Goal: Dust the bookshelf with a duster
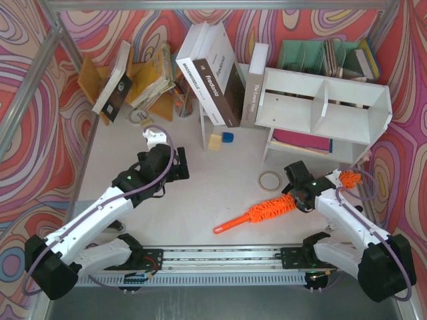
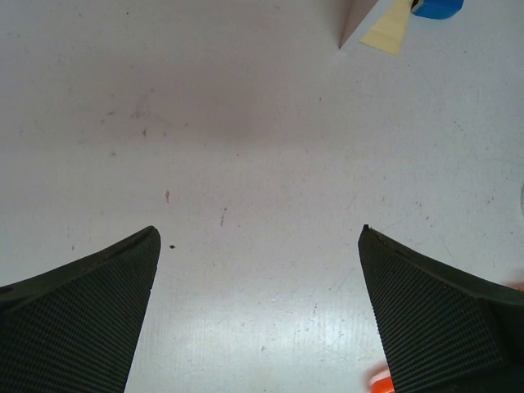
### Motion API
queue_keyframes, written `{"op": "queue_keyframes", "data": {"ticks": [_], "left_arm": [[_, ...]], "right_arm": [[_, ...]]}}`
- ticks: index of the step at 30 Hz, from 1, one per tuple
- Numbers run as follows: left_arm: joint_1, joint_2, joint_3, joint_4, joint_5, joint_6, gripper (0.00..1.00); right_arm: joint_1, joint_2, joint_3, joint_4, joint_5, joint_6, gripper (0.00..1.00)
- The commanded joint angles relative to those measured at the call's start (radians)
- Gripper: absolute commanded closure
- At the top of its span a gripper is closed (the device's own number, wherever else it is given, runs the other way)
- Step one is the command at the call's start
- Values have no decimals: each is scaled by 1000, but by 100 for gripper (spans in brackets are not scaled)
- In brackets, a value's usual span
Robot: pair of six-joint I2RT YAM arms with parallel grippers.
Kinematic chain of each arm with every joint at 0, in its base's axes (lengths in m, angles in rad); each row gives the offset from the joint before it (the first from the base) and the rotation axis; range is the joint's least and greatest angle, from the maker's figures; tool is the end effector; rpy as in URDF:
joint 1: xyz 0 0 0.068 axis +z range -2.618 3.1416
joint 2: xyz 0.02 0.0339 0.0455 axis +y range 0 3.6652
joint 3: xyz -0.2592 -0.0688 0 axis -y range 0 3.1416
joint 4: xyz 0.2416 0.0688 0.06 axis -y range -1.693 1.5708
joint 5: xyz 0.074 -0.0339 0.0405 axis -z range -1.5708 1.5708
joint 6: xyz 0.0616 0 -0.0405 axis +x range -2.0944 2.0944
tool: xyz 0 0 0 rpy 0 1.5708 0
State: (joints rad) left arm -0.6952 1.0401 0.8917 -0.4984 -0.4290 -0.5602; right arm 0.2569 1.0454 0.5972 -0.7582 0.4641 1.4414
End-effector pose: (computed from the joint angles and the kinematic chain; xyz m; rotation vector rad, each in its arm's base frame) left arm 0.2010 -0.1343 0.2823 -0.0876 2.1595 -0.2495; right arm 0.1808 0.0190 0.1665 1.5204 2.0602 -0.0455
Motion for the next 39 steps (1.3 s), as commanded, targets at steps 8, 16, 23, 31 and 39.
{"op": "queue_keyframes", "data": {"ticks": [8, 16, 23, 31, 39], "left_arm": [[-41, 52, 67, 6, 80, 49, 2], [-165, 218, 236, -80, 133, 131, 2], [-264, 333, 327, -113, 302, 250, 2], [-317, 467, 391, -195, 494, 306, 8], [-371, 541, 410, -239, 588, 340, 9]], "right_arm": [[4, -65, 57, -77, 46, 55, 100], [4, -77, 115, -94, 47, 39, 100], [4, -87, 150, -107, 44, 21, 100], [4, -121, 171, -124, 53, 3, 100], [4, -147, 177, -121, 55, -9, 100]]}}
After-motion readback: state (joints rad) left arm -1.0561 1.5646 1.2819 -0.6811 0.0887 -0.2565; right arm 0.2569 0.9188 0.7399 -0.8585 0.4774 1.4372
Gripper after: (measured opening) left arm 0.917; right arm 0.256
